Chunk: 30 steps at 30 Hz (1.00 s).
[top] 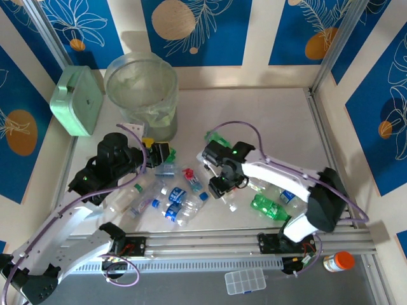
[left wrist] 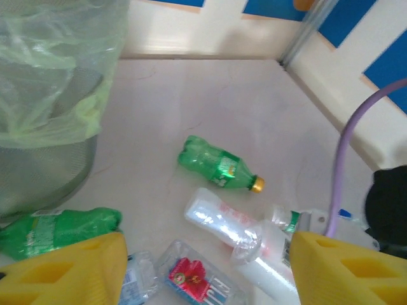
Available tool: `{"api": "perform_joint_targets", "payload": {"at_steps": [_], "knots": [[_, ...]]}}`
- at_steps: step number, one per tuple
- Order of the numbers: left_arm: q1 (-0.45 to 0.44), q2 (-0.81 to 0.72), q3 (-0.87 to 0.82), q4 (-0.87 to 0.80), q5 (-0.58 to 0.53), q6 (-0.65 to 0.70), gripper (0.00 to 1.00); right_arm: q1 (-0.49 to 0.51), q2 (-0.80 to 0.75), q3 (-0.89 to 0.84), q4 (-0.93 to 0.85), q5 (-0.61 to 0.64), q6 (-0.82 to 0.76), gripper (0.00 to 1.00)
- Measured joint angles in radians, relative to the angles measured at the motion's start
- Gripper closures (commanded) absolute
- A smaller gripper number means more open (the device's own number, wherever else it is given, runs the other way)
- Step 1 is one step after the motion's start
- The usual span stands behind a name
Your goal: Put the plastic bottles in the bin
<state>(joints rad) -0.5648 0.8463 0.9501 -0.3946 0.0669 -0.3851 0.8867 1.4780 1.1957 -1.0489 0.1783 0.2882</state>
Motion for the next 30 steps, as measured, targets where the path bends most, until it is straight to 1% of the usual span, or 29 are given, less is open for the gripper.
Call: {"api": "perform_joint_targets", "payload": {"at_steps": [3, 5, 8, 11, 13, 16, 19, 23, 27, 30], "knots": [[0.0, 0.003, -0.022, 0.08, 0.13, -0.018, 0.27, -0.004, -0.134, 0.0, 0.009, -0.043, 0.0, 0.45], [0.0, 0.008, -0.033, 0.132, 0.202, -0.045, 0.2, -0.022, -0.23, 0.0, 0.034, -0.104, 0.0, 0.45], [0.0, 0.014, -0.045, 0.222, 0.317, -0.097, 0.11, -0.092, -0.362, 0.0, 0.089, -0.251, 0.009, 0.45], [0.0, 0.019, -0.056, 0.331, 0.439, -0.152, 0.08, -0.156, -0.45, 0.0, 0.154, -0.407, 0.027, 0.45], [-0.003, 0.037, -0.06, 0.424, 0.534, -0.204, 0.07, -0.17, -0.483, -0.005, 0.2, -0.507, 0.04, 0.45], [-0.017, 0.082, -0.062, 0.541, 0.645, -0.29, 0.03, -0.175, -0.506, -0.019, 0.25, -0.635, 0.061, 0.45], [-0.043, 0.125, -0.064, 0.627, 0.717, -0.356, 0.02, -0.176, -0.52, -0.037, 0.29, -0.723, 0.082, 0.45], [-0.072, 0.147, -0.07, 0.711, 0.764, -0.412, 0.03, -0.179, -0.538, -0.054, 0.332, -0.806, 0.107, 0.45], [-0.098, 0.189, -0.074, 0.848, 0.8, -0.486, 0.06, -0.179, -0.558, -0.078, 0.388, -0.865, 0.138, 0.45], [-0.122, 0.234, -0.079, 0.939, 0.824, -0.541, 0.11, -0.183, -0.569, -0.097, 0.41, -0.887, 0.155, 0.45]]}}
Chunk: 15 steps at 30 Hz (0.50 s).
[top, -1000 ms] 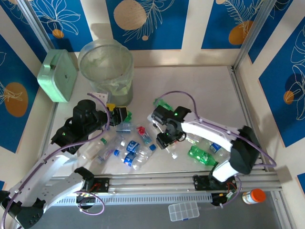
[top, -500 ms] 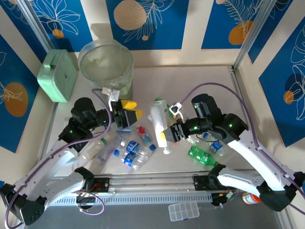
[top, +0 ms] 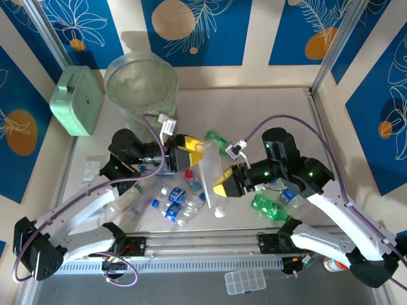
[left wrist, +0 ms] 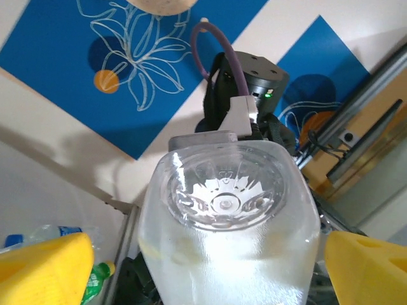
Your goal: Put the plastic bottles in the bin
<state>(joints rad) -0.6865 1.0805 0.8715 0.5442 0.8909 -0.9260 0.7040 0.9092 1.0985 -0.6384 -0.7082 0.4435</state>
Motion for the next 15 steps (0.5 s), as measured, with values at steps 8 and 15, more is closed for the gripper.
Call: {"api": "perform_joint_targets", "payload": {"at_steps": [8, 15], "knots": [[-0.055, 0.041, 0.003, 0.019, 0.028, 0.016, 0.28, -0.039, -0.018, -0.036, 0.029, -0.004, 0.021, 0.45], [-0.071, 0.043, 0.01, -0.079, 0.021, 0.106, 0.48, -0.059, -0.015, -0.052, 0.033, -0.014, -0.009, 0.45]]}}
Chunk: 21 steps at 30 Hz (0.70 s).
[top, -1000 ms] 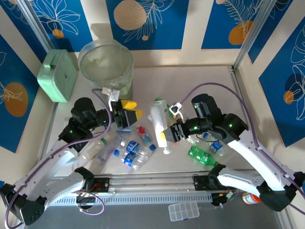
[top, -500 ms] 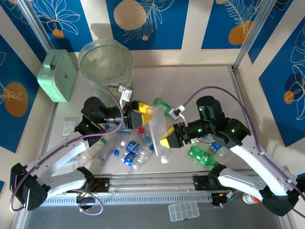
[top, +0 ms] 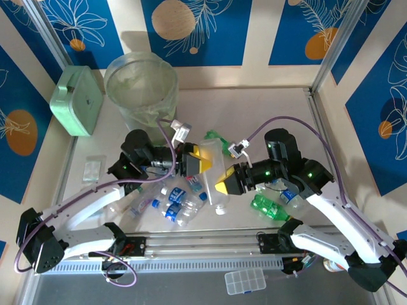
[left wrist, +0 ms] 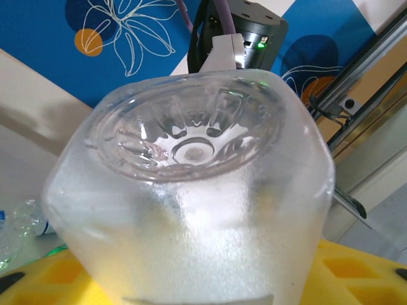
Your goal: Put the plastic bottles in the bin
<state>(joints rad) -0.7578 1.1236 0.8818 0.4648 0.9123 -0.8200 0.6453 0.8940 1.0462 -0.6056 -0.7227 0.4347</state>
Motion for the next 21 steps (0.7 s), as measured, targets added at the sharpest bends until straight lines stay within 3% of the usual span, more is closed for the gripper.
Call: {"api": "perform_joint_targets", "payload": {"at_steps": [6, 12, 15, 18, 21], "knots": [[0.0, 0.017, 0.011, -0.009, 0.005, 0.014, 0.54, -0.012, 0.007, -0.008, 0.0, -0.012, -0.026, 0.39], [-0.006, 0.035, 0.011, -0.002, 0.019, 0.025, 0.55, -0.016, 0.029, -0.011, 0.007, 0.02, -0.027, 0.1], [-0.005, 0.037, 0.011, -0.011, 0.018, 0.044, 0.59, -0.018, 0.029, -0.012, 0.0, 0.066, -0.034, 0.06], [0.011, 0.03, 0.017, -0.064, -0.018, 0.091, 0.69, -0.024, 0.007, -0.012, -0.016, 0.147, -0.038, 0.06], [0.041, -0.004, 0.031, -0.177, -0.103, 0.169, 0.86, -0.048, -0.048, -0.014, -0.019, 0.246, -0.037, 0.07]]}}
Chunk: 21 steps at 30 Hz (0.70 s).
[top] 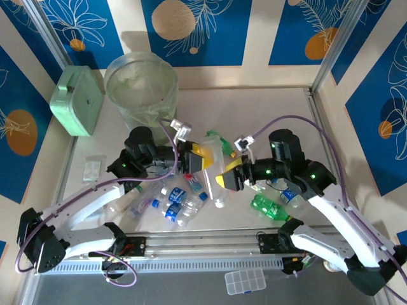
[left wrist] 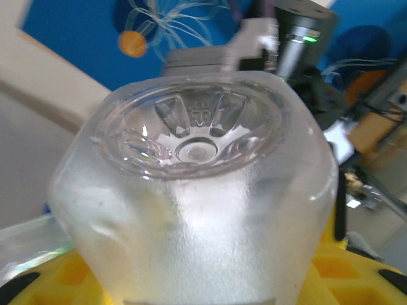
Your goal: Put the plastic bottles in the bin
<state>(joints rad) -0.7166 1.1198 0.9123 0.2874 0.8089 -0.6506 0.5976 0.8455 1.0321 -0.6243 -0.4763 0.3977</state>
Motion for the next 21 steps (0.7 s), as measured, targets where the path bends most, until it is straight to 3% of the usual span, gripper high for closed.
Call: {"api": "perform_joint_targets", "payload": {"at_steps": [4, 11, 16, 21], "knots": [[0.032, -0.059, 0.071, -0.178, -0.195, 0.139, 1.0, -0.035, -0.084, -0.001, -0.001, 0.124, 0.0, 0.07], [0.077, -0.076, 0.282, -0.403, -0.654, 0.32, 1.0, -0.06, -0.127, -0.001, -0.001, 0.277, -0.001, 0.07], [0.15, 0.032, 0.495, -0.503, -0.977, 0.38, 1.0, -0.061, -0.093, 0.001, -0.001, 0.298, 0.0, 0.07], [0.259, 0.132, 0.591, -0.512, -1.146, 0.408, 1.0, -0.061, -0.062, 0.016, -0.007, 0.298, -0.001, 0.07]]}}
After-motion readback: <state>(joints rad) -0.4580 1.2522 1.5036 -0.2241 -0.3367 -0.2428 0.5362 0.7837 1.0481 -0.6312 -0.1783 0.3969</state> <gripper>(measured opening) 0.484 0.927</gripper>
